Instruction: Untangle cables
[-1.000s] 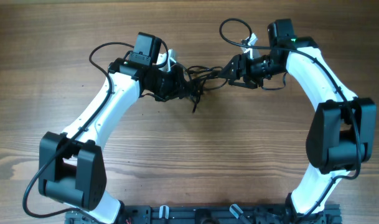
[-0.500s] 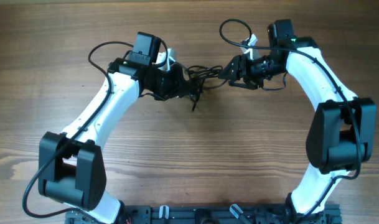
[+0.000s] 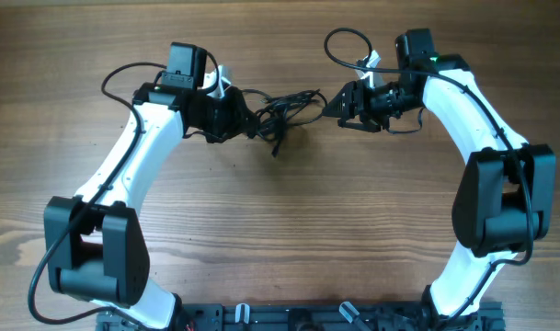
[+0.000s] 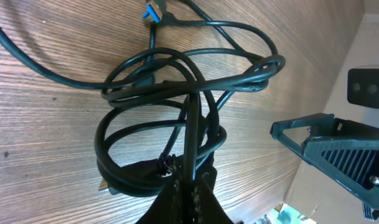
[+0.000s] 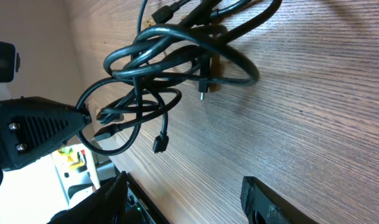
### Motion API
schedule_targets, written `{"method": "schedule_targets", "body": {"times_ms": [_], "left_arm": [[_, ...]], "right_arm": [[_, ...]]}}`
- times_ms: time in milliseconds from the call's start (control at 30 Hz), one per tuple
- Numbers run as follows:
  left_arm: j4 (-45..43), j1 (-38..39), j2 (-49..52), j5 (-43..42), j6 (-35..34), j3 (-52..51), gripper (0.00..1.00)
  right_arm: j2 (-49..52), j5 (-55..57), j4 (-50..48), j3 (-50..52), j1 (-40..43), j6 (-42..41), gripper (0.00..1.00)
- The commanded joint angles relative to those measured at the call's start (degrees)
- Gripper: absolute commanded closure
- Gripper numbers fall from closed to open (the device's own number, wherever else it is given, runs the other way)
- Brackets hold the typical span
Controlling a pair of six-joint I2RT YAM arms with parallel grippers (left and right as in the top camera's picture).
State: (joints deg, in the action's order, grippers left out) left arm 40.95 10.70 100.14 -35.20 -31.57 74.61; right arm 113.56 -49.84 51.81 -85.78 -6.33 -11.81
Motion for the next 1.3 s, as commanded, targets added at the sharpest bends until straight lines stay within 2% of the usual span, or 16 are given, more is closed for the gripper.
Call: {"method": "schedule_targets", "body": {"times_ms": [0,300,600,800,967,1133,1233,1267], "left_arm": [[0.52,-0.39,0.17,-1.18,0.48,0.39,0.92],[1.14,-0.74,0.17,-1.66,-1.03,0.39,0.92],[1.14,-5.05,0.15,-13.33,0.02,0.42,0.96],[-0.04,-6.34,0.15,-23.17,10.36,0.42,0.96],[-4.44,-6.4,0.15,-31.74,10.58,0.42,0.96],[-4.98,-6.62,0.15,-38.73,10.58,0.42,0.96],[-4.96,-7.89,0.15,-41.99,10.58,0.42,0.96],[-4.94,-8.55,0.15,-42.88,10.58,0.42,0.96]], "right_arm": [[-1.49,0.35,-0.11,0.04,0.17,1.16,0.39],[-1.49,0.33,-0.35,0.04,0.17,0.63,0.39],[-6.01,-2.69,-0.15,-0.15,-1.16,-0.22,0.43],[-13.73,-2.47,-2.1,-0.15,-2.54,-1.14,0.39],[-13.66,-1.44,-2.99,-0.13,-6.84,-1.88,0.38],[-13.66,3.98,-6.36,-0.13,-10.78,-6.67,0.36],[-13.66,6.05,-8.13,-0.13,-12.96,-5.73,0.43],[-13.66,8.26,-8.0,-0.13,-13.46,-5.68,0.48]]}}
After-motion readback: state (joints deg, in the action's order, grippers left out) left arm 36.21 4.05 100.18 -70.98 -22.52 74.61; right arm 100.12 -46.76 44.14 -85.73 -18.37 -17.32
